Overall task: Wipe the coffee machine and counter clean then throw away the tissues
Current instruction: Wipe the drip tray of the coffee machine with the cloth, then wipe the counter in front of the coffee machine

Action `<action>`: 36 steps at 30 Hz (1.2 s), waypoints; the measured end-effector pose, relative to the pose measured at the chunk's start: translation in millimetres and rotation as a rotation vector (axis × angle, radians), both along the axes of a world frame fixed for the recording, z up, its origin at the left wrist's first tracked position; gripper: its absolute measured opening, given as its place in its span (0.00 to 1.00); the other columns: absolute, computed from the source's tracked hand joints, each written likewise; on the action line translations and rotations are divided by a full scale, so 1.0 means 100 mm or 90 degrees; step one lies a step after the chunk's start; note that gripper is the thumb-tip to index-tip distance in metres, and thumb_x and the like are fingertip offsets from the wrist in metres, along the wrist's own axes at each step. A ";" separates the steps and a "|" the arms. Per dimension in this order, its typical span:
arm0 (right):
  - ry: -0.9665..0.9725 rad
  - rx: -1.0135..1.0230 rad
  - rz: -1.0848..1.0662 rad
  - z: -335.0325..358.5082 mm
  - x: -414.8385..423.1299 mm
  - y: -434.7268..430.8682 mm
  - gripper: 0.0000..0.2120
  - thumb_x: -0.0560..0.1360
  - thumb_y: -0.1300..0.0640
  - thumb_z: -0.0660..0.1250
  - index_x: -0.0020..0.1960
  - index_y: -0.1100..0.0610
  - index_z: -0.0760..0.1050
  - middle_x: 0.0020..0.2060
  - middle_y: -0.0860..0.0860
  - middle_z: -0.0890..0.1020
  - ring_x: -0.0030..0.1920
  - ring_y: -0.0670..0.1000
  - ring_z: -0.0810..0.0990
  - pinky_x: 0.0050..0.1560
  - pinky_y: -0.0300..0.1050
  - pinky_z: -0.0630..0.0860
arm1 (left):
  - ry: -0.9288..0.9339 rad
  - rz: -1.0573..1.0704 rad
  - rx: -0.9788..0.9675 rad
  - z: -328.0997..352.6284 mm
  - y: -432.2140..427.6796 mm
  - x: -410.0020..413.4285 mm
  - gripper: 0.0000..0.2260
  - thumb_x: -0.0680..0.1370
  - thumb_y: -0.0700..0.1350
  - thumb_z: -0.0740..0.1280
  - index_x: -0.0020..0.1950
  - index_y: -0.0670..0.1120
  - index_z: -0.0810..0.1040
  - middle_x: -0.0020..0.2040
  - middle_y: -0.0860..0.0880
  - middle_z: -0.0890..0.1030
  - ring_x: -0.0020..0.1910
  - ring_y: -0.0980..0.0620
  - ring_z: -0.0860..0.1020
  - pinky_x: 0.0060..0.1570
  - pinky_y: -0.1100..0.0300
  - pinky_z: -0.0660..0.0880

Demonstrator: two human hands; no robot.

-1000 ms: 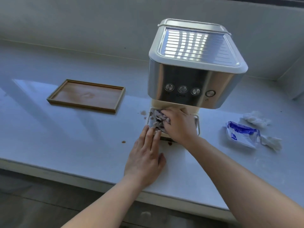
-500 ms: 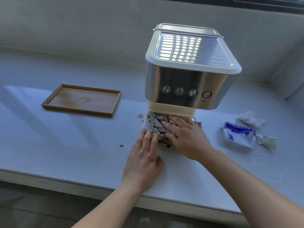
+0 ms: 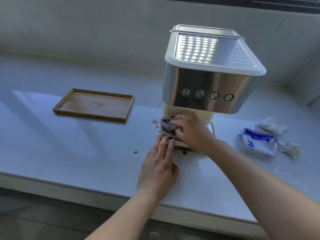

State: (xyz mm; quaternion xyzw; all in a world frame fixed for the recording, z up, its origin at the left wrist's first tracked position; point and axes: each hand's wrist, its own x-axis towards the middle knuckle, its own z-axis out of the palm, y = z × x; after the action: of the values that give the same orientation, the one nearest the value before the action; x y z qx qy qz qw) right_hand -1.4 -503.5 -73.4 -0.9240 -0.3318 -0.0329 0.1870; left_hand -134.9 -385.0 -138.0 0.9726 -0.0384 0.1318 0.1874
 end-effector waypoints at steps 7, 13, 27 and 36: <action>0.002 0.043 -0.084 -0.03 0.03 0.38 0.09 0.75 0.55 0.64 0.50 0.53 0.82 0.55 0.46 0.82 0.55 0.53 0.78 0.52 0.50 0.75 | -0.006 0.006 0.008 -0.01 -0.01 0.01 0.32 0.76 0.45 0.59 0.79 0.43 0.54 0.81 0.43 0.55 0.80 0.47 0.46 0.77 0.52 0.55; 0.052 0.053 0.127 -0.01 0.06 -0.08 0.11 0.74 0.60 0.69 0.54 0.55 0.84 0.54 0.48 0.85 0.56 0.49 0.81 0.56 0.50 0.77 | -0.004 0.005 0.015 0.01 0.00 0.02 0.30 0.75 0.44 0.61 0.77 0.43 0.60 0.78 0.43 0.61 0.80 0.45 0.53 0.75 0.51 0.61; -0.015 -0.026 -0.233 -0.08 -0.33 -0.37 0.16 0.75 0.53 0.67 0.62 0.47 0.79 0.62 0.43 0.80 0.60 0.57 0.73 0.57 0.53 0.74 | -0.046 -0.013 -0.097 0.08 0.11 -0.05 0.25 0.76 0.41 0.62 0.73 0.43 0.69 0.75 0.45 0.69 0.78 0.47 0.61 0.74 0.47 0.63; -0.137 0.091 -0.188 -0.60 -1.20 -0.31 0.21 0.64 0.62 0.76 0.56 0.53 0.82 0.56 0.50 0.80 0.54 0.57 0.78 0.52 0.54 0.74 | 0.088 0.182 -0.005 0.09 1.54 -0.17 0.24 0.77 0.50 0.56 0.72 0.44 0.71 0.74 0.43 0.70 0.75 0.43 0.64 0.75 0.45 0.59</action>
State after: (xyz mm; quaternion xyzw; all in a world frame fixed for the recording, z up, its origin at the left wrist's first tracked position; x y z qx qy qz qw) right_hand -121.9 -534.2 -133.8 -0.9383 -0.2072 -0.1820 0.2086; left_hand -151.8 -231.2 -129.4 0.9742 0.1141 0.0899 0.1728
